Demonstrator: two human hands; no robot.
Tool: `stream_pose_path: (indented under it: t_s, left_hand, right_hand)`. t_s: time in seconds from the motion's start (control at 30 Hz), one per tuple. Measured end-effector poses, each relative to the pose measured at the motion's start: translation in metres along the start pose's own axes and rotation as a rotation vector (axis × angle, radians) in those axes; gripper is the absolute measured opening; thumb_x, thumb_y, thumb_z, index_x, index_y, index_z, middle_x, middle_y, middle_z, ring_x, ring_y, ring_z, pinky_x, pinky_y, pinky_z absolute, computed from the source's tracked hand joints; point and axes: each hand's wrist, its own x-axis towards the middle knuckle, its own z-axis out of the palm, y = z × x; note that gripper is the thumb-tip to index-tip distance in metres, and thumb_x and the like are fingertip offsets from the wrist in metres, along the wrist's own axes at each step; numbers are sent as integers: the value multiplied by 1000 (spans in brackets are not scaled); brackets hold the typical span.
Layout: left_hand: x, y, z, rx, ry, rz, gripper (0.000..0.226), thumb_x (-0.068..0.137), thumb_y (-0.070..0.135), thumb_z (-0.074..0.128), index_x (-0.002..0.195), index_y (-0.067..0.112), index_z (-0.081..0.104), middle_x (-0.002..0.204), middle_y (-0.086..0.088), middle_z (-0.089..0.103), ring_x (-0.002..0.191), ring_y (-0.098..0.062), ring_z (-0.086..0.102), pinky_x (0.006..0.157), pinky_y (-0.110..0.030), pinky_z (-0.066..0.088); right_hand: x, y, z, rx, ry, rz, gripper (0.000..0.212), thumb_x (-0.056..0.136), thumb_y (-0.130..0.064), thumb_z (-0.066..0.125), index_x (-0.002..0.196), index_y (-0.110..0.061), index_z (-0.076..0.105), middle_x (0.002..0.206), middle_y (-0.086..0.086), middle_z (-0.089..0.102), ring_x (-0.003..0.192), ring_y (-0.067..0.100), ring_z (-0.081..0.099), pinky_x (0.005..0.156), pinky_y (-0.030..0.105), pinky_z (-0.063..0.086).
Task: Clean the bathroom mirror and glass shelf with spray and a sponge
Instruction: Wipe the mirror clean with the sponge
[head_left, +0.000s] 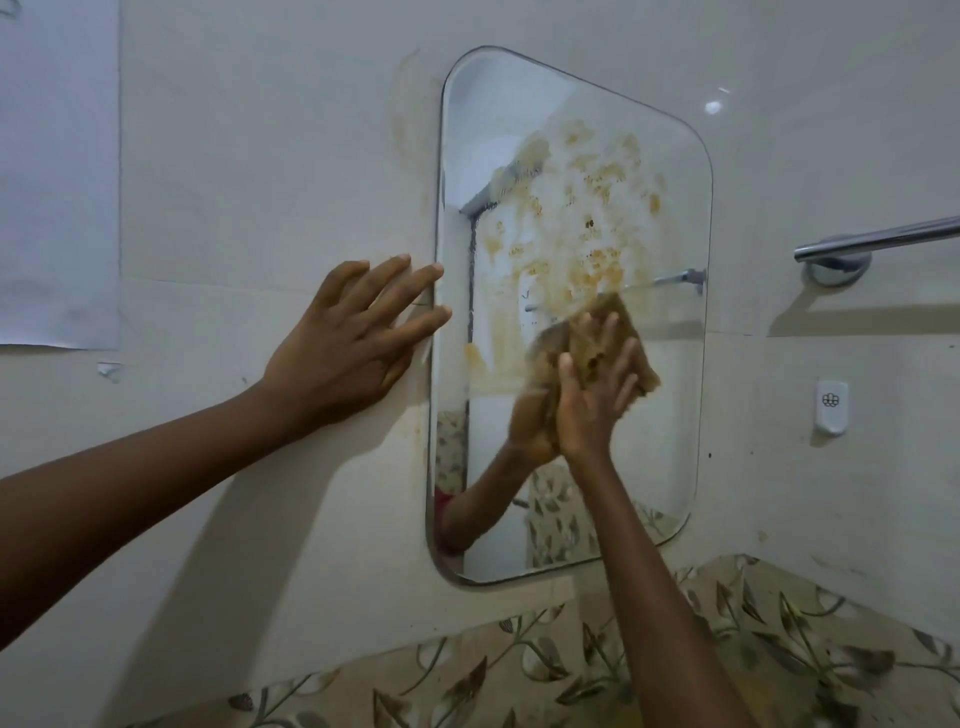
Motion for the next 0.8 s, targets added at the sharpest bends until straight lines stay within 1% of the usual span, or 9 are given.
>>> stream_pose_path:
  t_s: [0.1, 0.17, 0.27, 0.37, 0.4, 0.47, 0.57, 0.67, 0.8]
  left_hand:
    - [-1, 2, -3, -18, -7, -30, 43, 94, 25, 27, 134, 17, 43, 151, -13, 32, 137, -34, 32, 109, -47, 21]
    - [-1, 2, -5, -37, 14, -74, 45, 94, 22, 26, 138, 16, 37, 153, -12, 28, 141, -32, 25, 112, -47, 19]
    - [-1, 3, -7, -27, 21, -114, 50, 94, 20, 24, 143, 15, 28, 155, -10, 24, 143, -30, 19, 114, -48, 16]
    - [-2, 3, -6, 27, -20, -96, 54, 93, 22, 23, 146, 14, 21, 156, -8, 19, 144, -29, 15, 115, -48, 13]
    - [-2, 3, -6, 41, -37, -86, 55, 93, 23, 23, 147, 14, 20, 156, -8, 18, 144, -29, 13, 116, -48, 12]
    - [-1, 2, -5, 58, -58, -67, 56, 92, 26, 23, 147, 13, 20, 157, -8, 18, 145, -29, 11, 116, -48, 10]
    - [-1, 3, -3, 84, -71, -55, 57, 92, 28, 23, 147, 13, 21, 157, -7, 18, 145, -29, 11, 116, -48, 10]
    - [0, 2, -1, 108, -67, -58, 57, 91, 29, 23, 146, 14, 23, 156, -7, 19, 144, -29, 14, 116, -49, 10]
    - [1, 2, -1, 105, -49, -57, 57, 91, 30, 24, 145, 14, 26, 155, -7, 23, 143, -30, 18, 115, -49, 11]
  right_hand:
    - [-32, -39, 22, -65, -126, -328, 59, 93, -49, 26, 136, -50, -16, 148, -18, -14, 143, 12, -17, 116, 43, -15]
    - [-56, -38, 31, -168, -216, -457, 56, 94, -48, 20, 142, -44, -8, 155, -9, -10, 144, 18, -19, 115, 42, -16]
    - [-96, -16, 33, -229, -314, -568, 57, 93, -32, 28, 147, -30, 10, 158, -4, -4, 145, 27, -14, 115, 43, -16]
    - [-125, 19, 24, -221, -383, -634, 54, 95, -43, 20, 147, -31, 13, 158, -10, -4, 146, 28, -8, 116, 41, -14]
    - [-131, 34, 20, -220, -385, -613, 53, 95, -46, 21, 147, -33, 13, 158, -12, -4, 146, 27, -7, 117, 40, -12]
    - [-135, 62, 10, -200, -350, -511, 55, 94, -43, 34, 146, -36, 15, 158, -15, -2, 146, 23, -6, 117, 38, -9]
    - [-118, 86, -4, -128, -221, -286, 55, 94, -48, 26, 146, -32, 20, 159, -10, 3, 147, 21, -3, 119, 40, -4]
    - [-68, 84, -17, -89, -32, -35, 61, 90, -45, 28, 146, -37, 6, 158, 2, 6, 146, 23, 2, 118, 51, 8]
    - [11, 78, -39, -45, 134, 226, 91, 71, -69, 23, 149, -24, 6, 157, 15, 5, 145, 30, 6, 117, 50, 5]
